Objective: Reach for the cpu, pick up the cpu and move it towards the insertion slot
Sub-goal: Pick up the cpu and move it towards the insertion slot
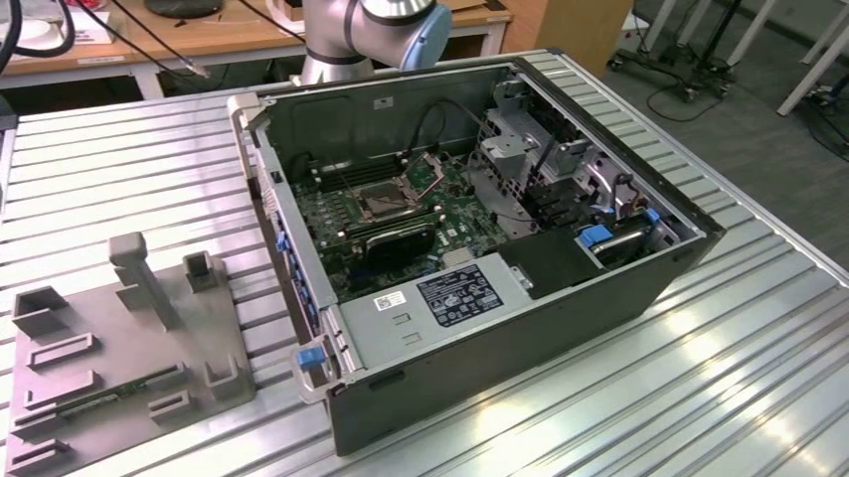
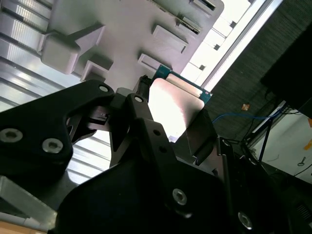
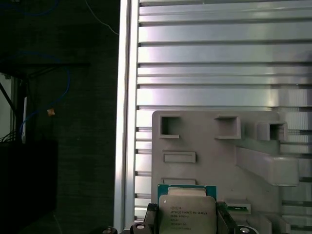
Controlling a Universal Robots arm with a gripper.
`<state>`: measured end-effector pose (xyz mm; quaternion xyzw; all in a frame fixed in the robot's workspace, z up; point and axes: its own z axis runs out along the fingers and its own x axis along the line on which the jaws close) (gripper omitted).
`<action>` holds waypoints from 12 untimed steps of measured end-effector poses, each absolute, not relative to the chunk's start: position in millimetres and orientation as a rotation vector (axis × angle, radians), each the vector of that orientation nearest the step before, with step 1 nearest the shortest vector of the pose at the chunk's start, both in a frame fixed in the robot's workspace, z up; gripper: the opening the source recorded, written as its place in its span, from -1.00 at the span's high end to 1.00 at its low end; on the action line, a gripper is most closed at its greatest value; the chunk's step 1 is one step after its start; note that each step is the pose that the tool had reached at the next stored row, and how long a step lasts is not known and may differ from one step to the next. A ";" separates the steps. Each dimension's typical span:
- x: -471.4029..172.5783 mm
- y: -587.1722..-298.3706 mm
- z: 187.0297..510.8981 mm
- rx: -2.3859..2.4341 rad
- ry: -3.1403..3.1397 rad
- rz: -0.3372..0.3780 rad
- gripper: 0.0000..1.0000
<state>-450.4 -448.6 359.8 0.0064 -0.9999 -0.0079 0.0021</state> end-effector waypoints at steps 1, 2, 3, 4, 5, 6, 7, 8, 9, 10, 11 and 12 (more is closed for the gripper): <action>-449.4 -448.6 359.8 0.020 -3.137 -0.025 -0.09; -448.1 -448.6 359.8 0.020 -3.137 -0.025 -0.09; -447.2 -448.6 359.8 0.020 -3.137 -0.025 -0.09; -446.4 -448.6 359.8 0.020 -3.137 -0.025 -0.09; -445.5 -448.6 359.8 0.020 -3.137 -0.025 -0.09; -444.6 -448.6 359.7 0.020 -3.137 -0.025 -0.09; -444.2 -448.6 359.8 0.020 -3.137 -0.025 -0.09; -444.1 -448.6 359.7 0.020 -3.137 -0.025 -0.09; -444.1 -448.6 359.7 0.020 -3.137 -0.025 -0.09; -444.0 -448.6 359.7 0.020 -3.137 -0.025 -0.09; -443.9 -448.6 359.8 0.020 -3.137 -0.025 -0.09; -443.9 -448.6 359.8 0.020 -3.137 -0.025 -0.09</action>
